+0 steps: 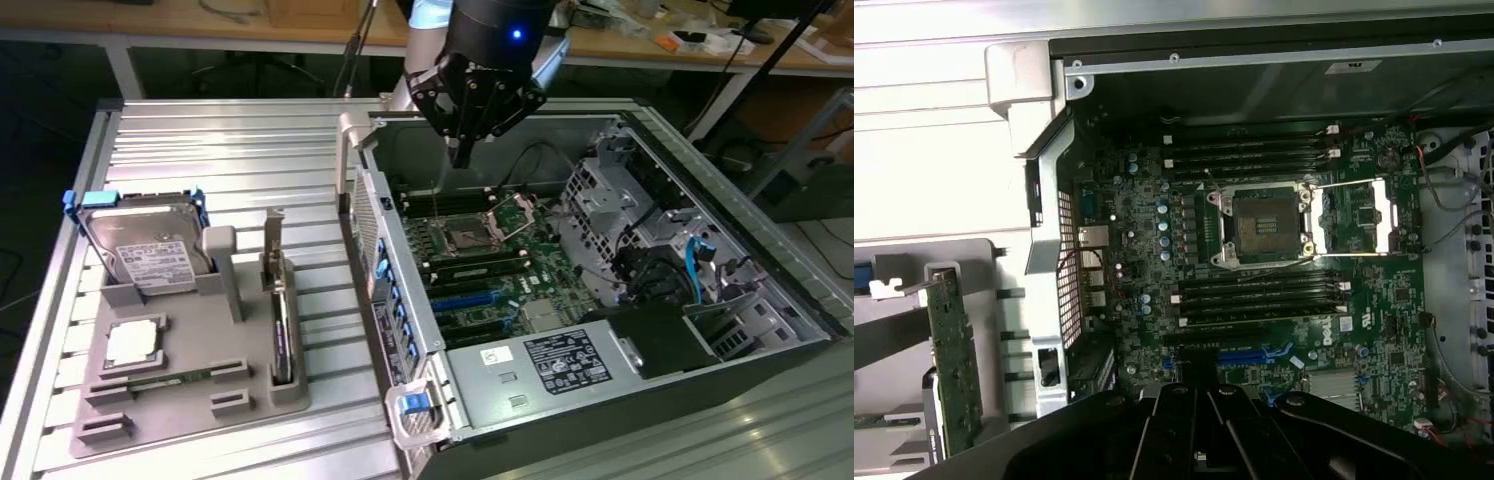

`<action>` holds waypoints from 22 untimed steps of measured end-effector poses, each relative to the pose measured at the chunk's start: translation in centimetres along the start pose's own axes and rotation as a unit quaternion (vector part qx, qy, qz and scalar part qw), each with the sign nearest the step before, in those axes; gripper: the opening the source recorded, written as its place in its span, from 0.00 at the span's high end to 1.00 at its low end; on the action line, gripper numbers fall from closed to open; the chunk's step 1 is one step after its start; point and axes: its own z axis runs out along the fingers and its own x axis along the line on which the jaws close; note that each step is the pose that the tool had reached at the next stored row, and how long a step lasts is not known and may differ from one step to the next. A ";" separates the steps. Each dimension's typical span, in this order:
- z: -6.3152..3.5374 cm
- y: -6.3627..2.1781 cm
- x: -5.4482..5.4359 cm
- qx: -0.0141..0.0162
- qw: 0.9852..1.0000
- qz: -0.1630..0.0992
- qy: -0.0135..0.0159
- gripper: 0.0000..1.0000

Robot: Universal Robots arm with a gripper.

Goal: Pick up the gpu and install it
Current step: 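Reach for the gpu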

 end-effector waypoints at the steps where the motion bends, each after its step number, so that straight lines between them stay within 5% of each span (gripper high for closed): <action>1: 0.00 0.00 0.1 0.000 1.000 0.000 0.000 0.89; 22: -0.03 -0.08 1.1 0.000 1.000 0.000 0.000 0.89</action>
